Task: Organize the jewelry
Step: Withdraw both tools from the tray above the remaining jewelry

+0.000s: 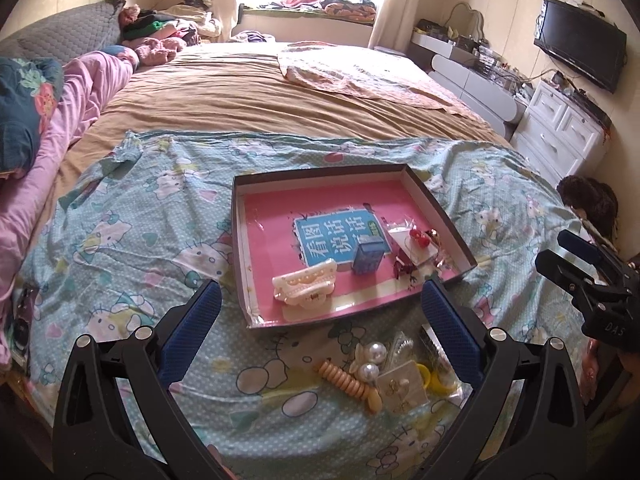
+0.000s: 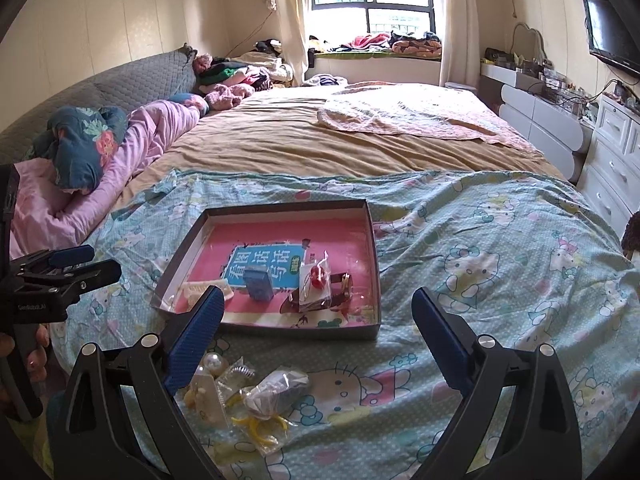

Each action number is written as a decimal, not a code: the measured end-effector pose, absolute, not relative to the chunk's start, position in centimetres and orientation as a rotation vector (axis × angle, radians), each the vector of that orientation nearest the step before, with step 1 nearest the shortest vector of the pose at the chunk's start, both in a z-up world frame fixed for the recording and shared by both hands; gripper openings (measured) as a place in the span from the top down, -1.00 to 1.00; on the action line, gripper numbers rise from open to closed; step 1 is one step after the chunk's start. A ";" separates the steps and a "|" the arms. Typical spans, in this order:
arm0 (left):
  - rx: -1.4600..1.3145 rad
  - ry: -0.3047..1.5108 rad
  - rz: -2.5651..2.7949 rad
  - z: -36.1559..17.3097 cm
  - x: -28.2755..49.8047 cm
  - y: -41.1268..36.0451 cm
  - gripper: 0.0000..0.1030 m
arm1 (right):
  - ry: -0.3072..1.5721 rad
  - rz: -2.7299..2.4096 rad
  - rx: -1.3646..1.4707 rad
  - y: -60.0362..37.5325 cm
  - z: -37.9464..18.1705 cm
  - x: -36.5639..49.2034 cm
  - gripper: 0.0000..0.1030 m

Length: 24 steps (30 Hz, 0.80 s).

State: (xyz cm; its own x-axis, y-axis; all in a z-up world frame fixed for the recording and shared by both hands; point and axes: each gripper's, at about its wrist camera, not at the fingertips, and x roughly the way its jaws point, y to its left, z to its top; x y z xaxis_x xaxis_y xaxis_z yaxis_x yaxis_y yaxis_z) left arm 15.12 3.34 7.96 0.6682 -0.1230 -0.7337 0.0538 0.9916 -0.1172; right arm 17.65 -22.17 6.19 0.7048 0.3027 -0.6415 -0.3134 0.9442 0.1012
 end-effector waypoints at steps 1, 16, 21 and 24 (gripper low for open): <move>-0.086 0.835 -0.101 7.8 14.9 3.2 -0.81 | 0.716 0.345 -0.021 -22.1 5.9 17.5 -0.82; -0.053 0.897 -0.090 3.5 11.6 0.5 -0.81 | 0.747 0.405 -0.059 -22.6 3.5 16.1 -0.82; -0.049 0.912 -0.088 2.4 10.9 -0.5 -0.81 | 0.755 0.396 -0.074 -23.4 2.7 16.4 -0.82; -0.044 0.924 -0.089 1.7 10.6 -1.0 -0.81 | 0.763 0.405 -0.070 -23.8 2.1 16.5 -0.82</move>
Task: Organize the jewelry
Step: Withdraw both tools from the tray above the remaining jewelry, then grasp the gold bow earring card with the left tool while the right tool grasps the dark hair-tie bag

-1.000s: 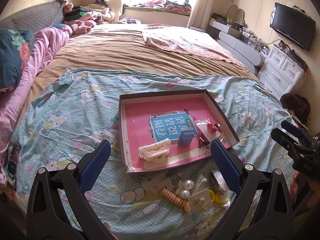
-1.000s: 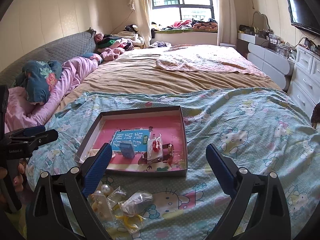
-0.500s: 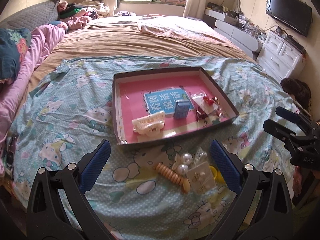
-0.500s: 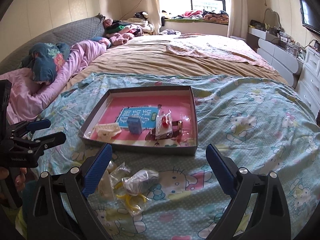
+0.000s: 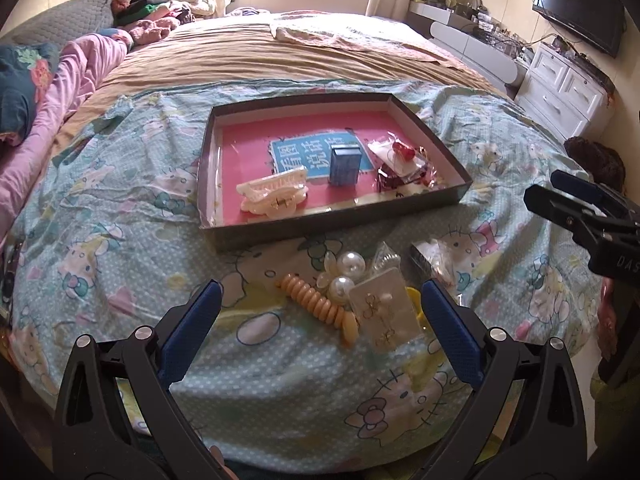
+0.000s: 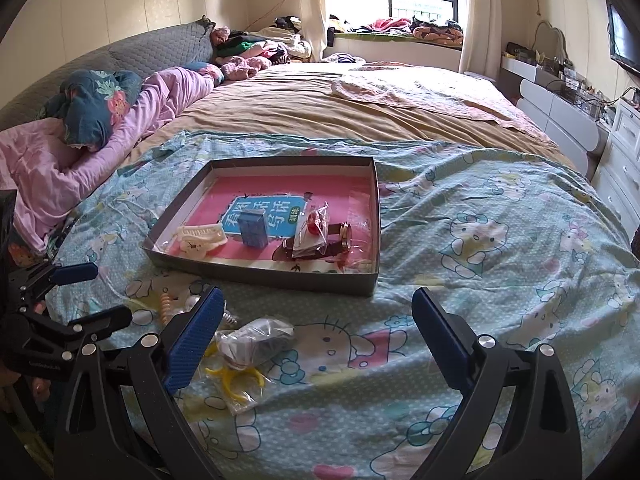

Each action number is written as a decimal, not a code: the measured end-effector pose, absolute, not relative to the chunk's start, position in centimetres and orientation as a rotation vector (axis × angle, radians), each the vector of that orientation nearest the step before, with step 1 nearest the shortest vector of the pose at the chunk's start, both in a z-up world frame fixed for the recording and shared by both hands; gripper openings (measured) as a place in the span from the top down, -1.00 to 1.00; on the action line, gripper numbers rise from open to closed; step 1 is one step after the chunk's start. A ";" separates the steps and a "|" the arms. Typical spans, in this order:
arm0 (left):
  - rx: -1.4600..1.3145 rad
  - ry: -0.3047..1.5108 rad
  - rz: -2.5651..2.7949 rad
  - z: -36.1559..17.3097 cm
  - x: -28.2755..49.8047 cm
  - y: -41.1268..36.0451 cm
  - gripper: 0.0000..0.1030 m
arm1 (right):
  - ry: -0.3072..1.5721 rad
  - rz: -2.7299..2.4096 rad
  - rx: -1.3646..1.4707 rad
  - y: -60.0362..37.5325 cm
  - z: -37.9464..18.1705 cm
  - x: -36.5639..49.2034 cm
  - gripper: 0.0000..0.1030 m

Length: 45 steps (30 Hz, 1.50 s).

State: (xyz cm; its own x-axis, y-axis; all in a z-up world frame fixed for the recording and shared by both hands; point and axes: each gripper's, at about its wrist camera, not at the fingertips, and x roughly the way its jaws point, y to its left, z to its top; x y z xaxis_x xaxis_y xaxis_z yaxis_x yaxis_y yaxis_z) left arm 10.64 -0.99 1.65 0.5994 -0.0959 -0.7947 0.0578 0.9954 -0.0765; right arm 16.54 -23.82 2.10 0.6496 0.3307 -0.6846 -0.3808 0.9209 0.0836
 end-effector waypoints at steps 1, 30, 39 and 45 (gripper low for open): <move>-0.044 0.929 -0.091 1.3 10.5 -1.2 -0.81 | 0.769 0.406 -0.070 -23.8 1.9 16.6 -0.82; -0.260 1.039 -0.247 -3.5 8.3 -2.2 0.04 | 0.944 0.548 -0.007 -22.9 -2.9 17.0 -0.82; -0.302 1.074 -0.299 -4.3 8.9 -3.1 0.12 | 1.055 0.614 0.082 -21.7 -4.3 18.6 -0.42; -0.315 1.085 -0.287 -4.9 9.5 -3.3 0.12 | 1.125 0.631 0.176 -21.3 -5.4 19.8 -0.36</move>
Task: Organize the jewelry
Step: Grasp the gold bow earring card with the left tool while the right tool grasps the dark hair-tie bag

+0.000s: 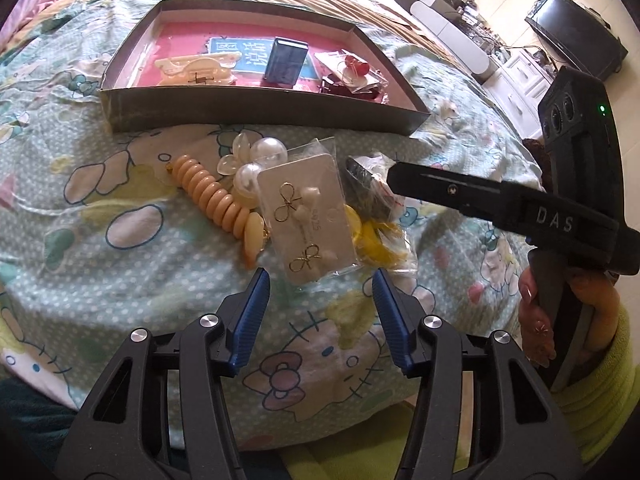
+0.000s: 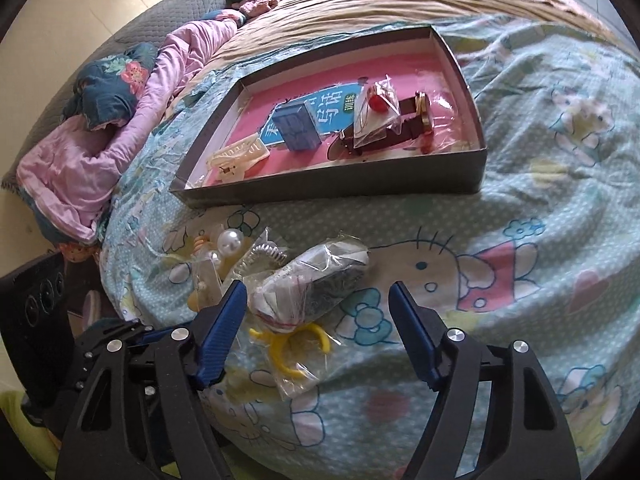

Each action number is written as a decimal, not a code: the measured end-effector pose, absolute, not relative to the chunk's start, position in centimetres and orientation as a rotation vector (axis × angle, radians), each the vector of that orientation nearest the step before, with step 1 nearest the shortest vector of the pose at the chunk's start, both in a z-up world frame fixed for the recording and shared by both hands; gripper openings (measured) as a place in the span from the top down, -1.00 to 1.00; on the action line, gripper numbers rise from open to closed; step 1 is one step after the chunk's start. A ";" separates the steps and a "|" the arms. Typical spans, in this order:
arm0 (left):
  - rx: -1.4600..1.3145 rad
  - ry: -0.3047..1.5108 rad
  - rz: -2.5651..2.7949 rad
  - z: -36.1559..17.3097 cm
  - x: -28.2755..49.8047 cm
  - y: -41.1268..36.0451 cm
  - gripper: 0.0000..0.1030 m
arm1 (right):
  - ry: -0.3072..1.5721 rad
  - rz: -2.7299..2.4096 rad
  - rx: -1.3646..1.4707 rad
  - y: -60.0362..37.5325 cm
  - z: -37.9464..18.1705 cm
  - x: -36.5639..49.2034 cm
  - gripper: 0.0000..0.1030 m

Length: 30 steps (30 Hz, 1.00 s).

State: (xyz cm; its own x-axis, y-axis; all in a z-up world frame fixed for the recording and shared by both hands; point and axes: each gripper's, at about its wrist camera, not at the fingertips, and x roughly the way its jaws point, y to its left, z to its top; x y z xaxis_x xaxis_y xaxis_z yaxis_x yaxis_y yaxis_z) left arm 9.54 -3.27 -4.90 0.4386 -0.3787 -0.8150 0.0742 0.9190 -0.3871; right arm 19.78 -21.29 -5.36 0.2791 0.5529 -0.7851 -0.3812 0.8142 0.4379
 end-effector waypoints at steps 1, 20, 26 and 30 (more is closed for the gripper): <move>-0.318 1.085 -0.286 -4.9 9.7 -3.2 0.12 | 1.135 0.632 0.185 -21.2 -5.5 20.0 -0.36; -0.394 1.098 -0.253 -5.9 12.0 -3.1 0.12 | 1.111 0.605 0.279 -23.5 -5.6 21.5 0.27; -0.344 1.111 -0.232 -5.8 12.5 -3.8 0.34 | 1.052 0.551 0.227 -25.0 -4.4 21.4 0.27; -0.324 1.108 -0.241 -5.4 12.3 -3.9 0.36 | 1.023 0.533 0.190 -24.9 -3.7 21.5 0.28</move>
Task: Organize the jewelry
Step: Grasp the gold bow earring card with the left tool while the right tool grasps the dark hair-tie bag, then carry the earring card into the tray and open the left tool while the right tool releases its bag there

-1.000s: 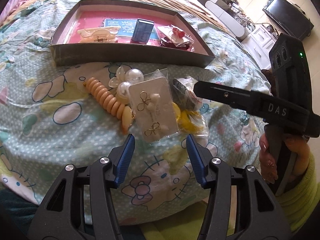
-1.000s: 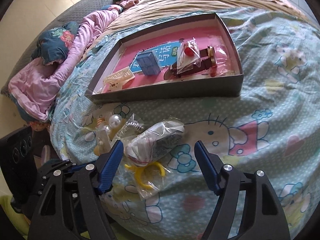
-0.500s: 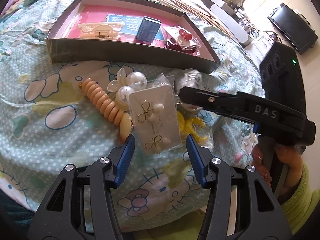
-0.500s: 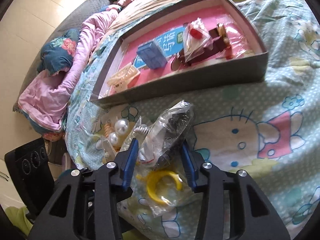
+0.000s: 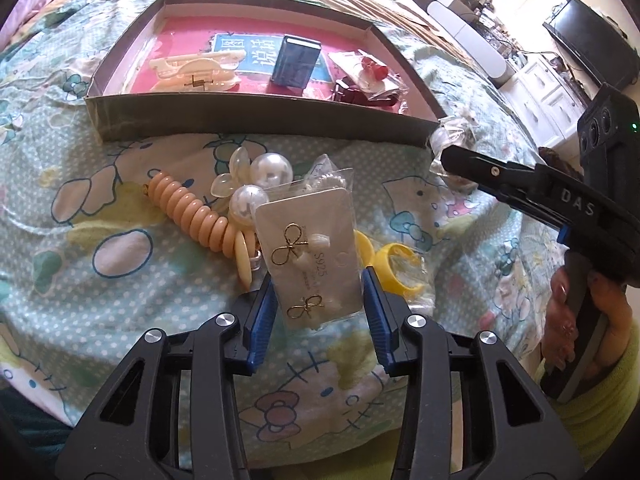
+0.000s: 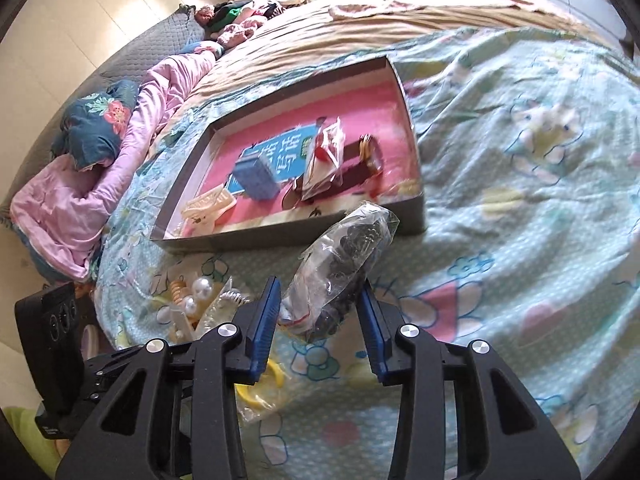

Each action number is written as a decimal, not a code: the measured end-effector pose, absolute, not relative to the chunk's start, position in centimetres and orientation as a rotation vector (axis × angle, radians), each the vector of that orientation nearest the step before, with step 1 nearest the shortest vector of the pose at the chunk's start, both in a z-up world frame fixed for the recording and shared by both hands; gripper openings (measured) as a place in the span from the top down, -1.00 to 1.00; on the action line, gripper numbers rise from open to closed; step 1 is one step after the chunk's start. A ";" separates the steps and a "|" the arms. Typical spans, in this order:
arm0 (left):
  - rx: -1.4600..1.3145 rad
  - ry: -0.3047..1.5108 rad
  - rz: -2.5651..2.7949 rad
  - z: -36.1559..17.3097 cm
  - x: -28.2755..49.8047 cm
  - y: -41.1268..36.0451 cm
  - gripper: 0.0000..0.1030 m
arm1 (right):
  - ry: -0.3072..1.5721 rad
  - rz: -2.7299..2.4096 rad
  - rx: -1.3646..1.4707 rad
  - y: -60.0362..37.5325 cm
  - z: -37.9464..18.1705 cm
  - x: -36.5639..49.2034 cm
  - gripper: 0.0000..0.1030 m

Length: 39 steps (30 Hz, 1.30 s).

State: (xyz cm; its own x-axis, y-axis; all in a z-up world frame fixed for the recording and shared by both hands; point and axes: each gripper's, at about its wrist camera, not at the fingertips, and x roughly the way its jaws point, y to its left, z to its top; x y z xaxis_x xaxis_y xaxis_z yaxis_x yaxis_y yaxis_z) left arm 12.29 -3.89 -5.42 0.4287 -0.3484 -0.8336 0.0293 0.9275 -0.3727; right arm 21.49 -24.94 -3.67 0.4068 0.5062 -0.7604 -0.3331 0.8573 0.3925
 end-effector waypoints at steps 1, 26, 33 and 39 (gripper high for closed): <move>-0.320 1.104 -0.243 -5.2 12.2 -3.9 0.36 | 1.016 0.530 0.181 -24.9 -3.5 21.4 0.28; -0.339 0.964 -0.212 -0.6 11.7 2.2 0.36 | 0.977 0.501 0.128 -22.3 -1.3 21.4 0.30; -0.321 0.970 -0.194 0.2 12.3 3.4 0.36 | 0.963 0.487 0.125 -22.1 -0.8 22.1 0.31; -0.315 0.966 -0.172 1.5 13.1 3.9 0.36 | 0.931 0.474 0.114 -22.4 0.7 22.7 0.31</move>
